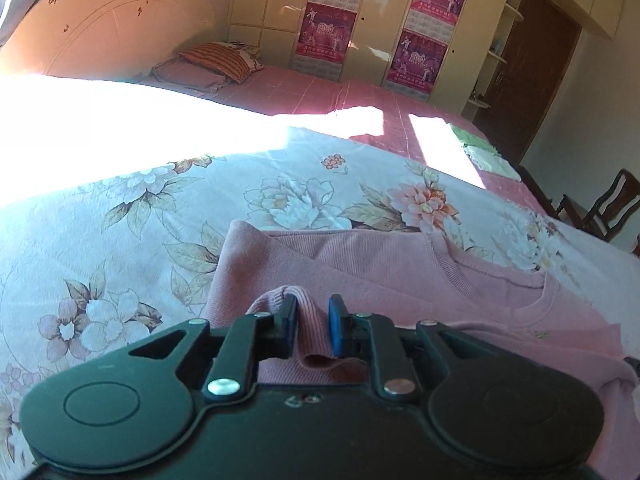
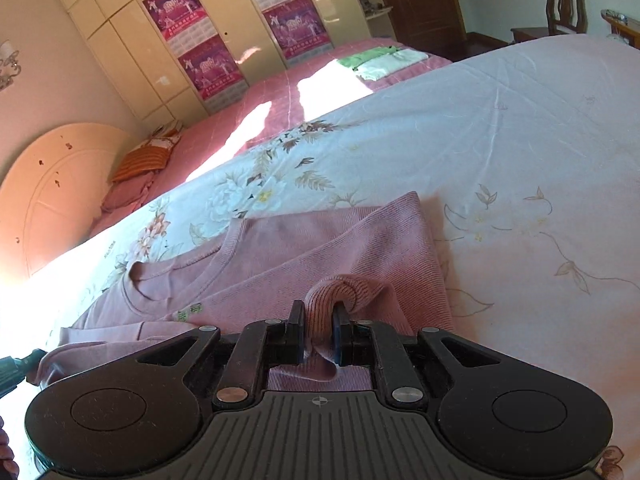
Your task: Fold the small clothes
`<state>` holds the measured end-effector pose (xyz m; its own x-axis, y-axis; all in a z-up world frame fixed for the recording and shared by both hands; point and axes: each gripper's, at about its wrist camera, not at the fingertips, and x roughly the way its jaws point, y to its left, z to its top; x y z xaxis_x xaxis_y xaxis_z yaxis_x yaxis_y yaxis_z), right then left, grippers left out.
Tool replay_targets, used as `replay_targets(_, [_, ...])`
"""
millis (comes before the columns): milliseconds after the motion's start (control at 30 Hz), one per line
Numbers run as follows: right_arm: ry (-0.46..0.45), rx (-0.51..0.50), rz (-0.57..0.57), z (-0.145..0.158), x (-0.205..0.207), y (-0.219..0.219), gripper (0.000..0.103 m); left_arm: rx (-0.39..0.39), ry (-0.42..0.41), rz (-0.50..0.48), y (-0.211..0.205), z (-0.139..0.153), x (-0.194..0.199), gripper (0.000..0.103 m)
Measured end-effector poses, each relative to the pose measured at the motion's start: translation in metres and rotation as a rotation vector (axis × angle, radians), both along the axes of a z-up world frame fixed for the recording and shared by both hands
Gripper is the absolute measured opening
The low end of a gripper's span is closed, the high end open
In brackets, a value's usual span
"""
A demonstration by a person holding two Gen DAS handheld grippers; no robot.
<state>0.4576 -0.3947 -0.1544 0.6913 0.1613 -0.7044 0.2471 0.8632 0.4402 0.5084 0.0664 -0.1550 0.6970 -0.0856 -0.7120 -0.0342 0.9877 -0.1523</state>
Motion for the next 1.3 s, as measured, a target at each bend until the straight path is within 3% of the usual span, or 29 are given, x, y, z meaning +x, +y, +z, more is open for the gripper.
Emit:
replay_targets(33, [0.004,0.004,0.007,-0.001,0.003,-0.002,0.013,0.044,0.003,-0.008,-0.001,-0.001,-0.001,0.039])
replay_targets(67, [0.001,-0.008,0.008,0.000,0.005,-0.003,0.022,0.056,-0.004,-0.015,0.000,-0.001,-0.003,0.066])
replay_targets(100, [-0.008,-0.029,0.013,0.002,0.004,-0.004,0.038,0.062,-0.029,-0.023,0.004,0.001,-0.008,0.077])
replay_targets(133, [-0.028,-0.048,0.017,0.005,0.002,-0.006,0.047,0.066,-0.054,-0.033,0.008,0.004,-0.013,0.085])
replay_targets(167, [-0.050,-0.058,0.019,0.009,0.000,-0.008,0.063,0.066,-0.068,-0.052,0.011,0.006,-0.017,0.085])
replay_targets(367, [-0.113,-0.082,0.127,0.017,0.003,-0.012,0.065,0.081,-0.085,-0.183,0.018,0.014,-0.011,0.074])
replay_targets(533, [-0.157,-0.046,0.084,0.017,0.004,-0.024,0.065,0.026,-0.139,-0.213,0.024,0.020,-0.010,0.078])
replay_targets(733, [-0.124,-0.061,0.147,0.008,0.017,-0.017,0.065,0.064,-0.103,-0.278,0.014,0.010,0.004,0.077])
replay_targets(833, [-0.112,-0.052,0.175,0.005,0.023,-0.015,0.068,0.091,-0.039,-0.325,0.004,-0.004,0.020,0.074])
replay_targets(900, [-0.107,-0.090,0.197,0.002,0.025,-0.012,0.078,0.114,-0.027,-0.350,-0.002,-0.013,0.027,0.067])
replay_targets(1000, [-0.111,-0.085,0.226,-0.002,0.029,-0.014,0.078,0.135,0.004,-0.389,-0.006,-0.023,0.036,0.056])
replay_targets(1133, [-0.088,-0.126,0.301,-0.012,0.041,-0.003,0.078,0.152,0.018,-0.424,-0.010,-0.030,0.041,0.054])
replay_targets(1200, [-0.097,-0.148,0.339,-0.017,0.047,0.006,0.077,0.142,0.021,-0.427,-0.010,-0.031,0.043,0.046])
replay_targets(1233, [-0.091,-0.157,0.359,-0.019,0.051,0.010,0.074,0.136,0.018,-0.429,-0.010,-0.031,0.042,0.041])
replay_targets(1300, [-0.063,-0.205,0.407,-0.025,0.058,0.020,0.043,0.146,0.001,-0.430,-0.009,-0.029,0.039,0.010])
